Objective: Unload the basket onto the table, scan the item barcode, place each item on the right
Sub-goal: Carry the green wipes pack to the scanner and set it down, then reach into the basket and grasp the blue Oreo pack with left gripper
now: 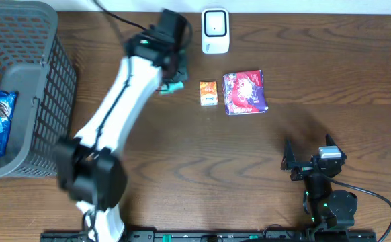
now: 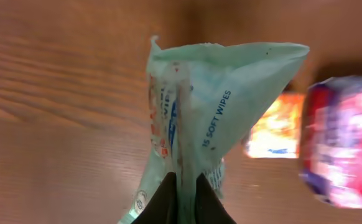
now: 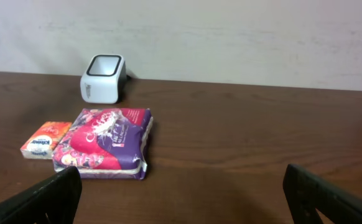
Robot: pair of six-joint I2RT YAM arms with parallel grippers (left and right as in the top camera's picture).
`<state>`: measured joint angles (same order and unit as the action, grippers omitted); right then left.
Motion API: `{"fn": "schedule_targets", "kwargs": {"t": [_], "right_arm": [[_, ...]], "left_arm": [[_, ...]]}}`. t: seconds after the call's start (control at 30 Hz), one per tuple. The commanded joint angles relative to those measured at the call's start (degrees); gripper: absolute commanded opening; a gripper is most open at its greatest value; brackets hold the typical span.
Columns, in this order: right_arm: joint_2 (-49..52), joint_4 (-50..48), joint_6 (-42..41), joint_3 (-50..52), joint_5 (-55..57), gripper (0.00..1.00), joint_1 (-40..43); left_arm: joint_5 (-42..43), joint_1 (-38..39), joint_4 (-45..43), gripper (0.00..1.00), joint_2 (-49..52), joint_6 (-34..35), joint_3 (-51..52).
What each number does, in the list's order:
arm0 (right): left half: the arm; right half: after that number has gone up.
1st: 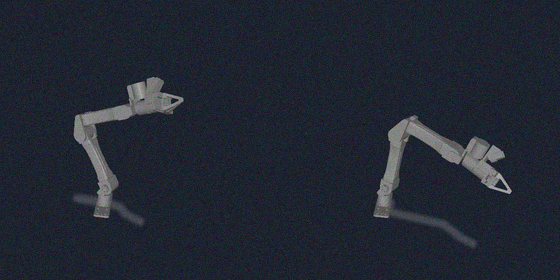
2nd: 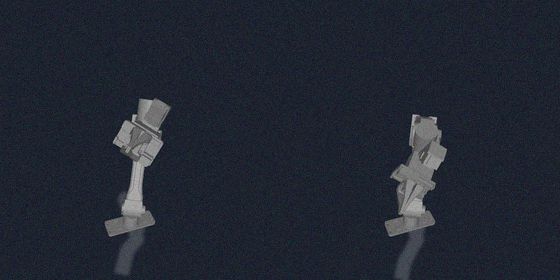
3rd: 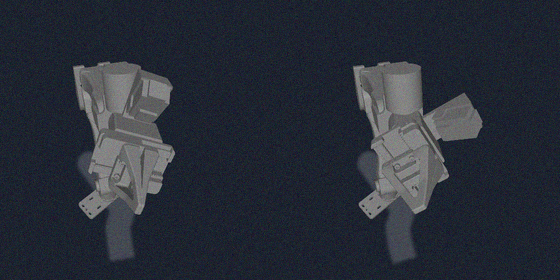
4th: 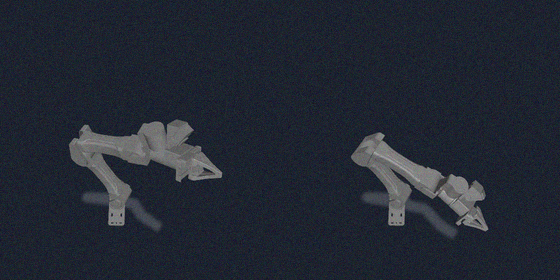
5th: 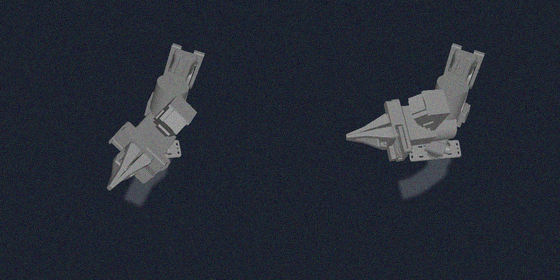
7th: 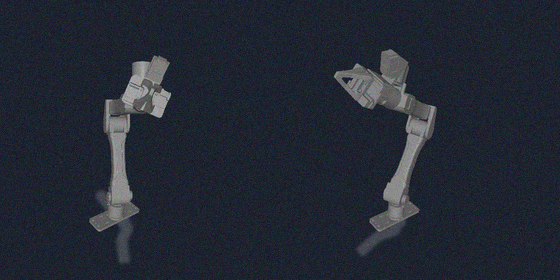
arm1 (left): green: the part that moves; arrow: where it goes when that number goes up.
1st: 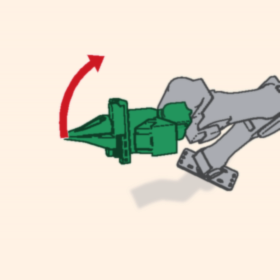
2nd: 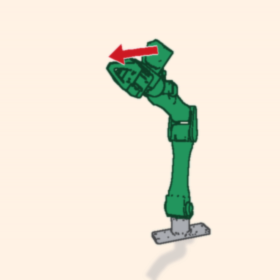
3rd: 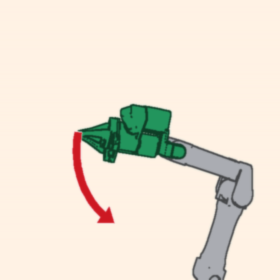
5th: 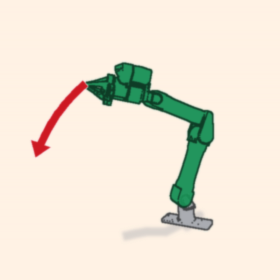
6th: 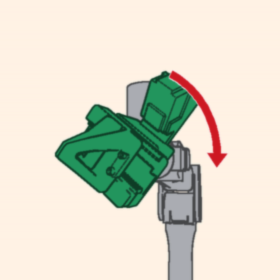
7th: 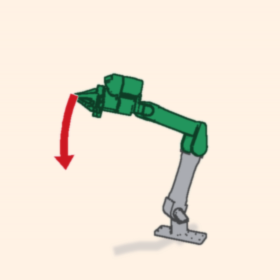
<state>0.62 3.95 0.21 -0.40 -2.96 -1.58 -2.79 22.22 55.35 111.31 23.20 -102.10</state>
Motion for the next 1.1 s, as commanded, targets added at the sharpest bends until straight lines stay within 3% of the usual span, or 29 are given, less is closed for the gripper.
{"fn": "schedule_targets", "kwargs": {"t": [0.0, 0.13, 0.2, 0.23, 0.3, 0.33, 0.47, 0.7, 0.87, 1.07], "right_arm": [[-0.24, 0.24, -0.83, 0.07, 0.02, 0.99, -0.55], [-0.24, 0.24, -0.81, 0.07, 0.02, 0.99, -0.55], [-0.24, 0.24, -0.81, 0.07, 0.04, 0.99, -0.55], [-0.24, 0.24, -0.83, 0.07, 0.02, 0.99, -0.55], [-0.24, 0.24, -0.83, 0.07, 0.02, 0.99, -0.55], [-0.24, 0.24, -0.81, 0.07, 0.02, 0.99, -0.55], [-0.24, 0.24, -0.81, 0.07, 0.04, 0.99, -0.55], [-0.24, 0.24, -0.83, 0.07, 0.02, 0.99, -0.55], [-0.24, 0.24, -0.81, 0.07, 0.02, 0.99, -0.55], [-0.24, 0.24, -0.83, 0.07, 0.02, 0.99, -0.55]], "left_arm": [[-2.38, 1.68, 0.31, 0.07, 5.49, -1.14, -0.11], [-2.38, 2.64, 0.22, 0.11, 9.64, -1.11, -0.11], [-2.38, 2.78, 0.07, 0.34, 10.58, -1.11, -0.11], [-2.4, 2.78, 0.02, 0.52, 10.78, -1.14, -0.11], [-2.43, 2.64, -0.55, 0.78, 10.69, -2.75, -0.15], [-2.45, 2.47, -0.57, 0.84, 10.36, -3.87, -0.33], [-2.54, 0.81, 1.62, 0.84, 8.13, -8.02, -3.82], [-9.77, -5.51, 2.21, 0.84, -1.38, -8.15, -10.03], [-10.84, -18.08, -1.73, 0.84, -12.09, -8.17, -11.56], [-17.84, -33.92, -1.64, 0.84, -14.93, -11.52, -11.39]]}}
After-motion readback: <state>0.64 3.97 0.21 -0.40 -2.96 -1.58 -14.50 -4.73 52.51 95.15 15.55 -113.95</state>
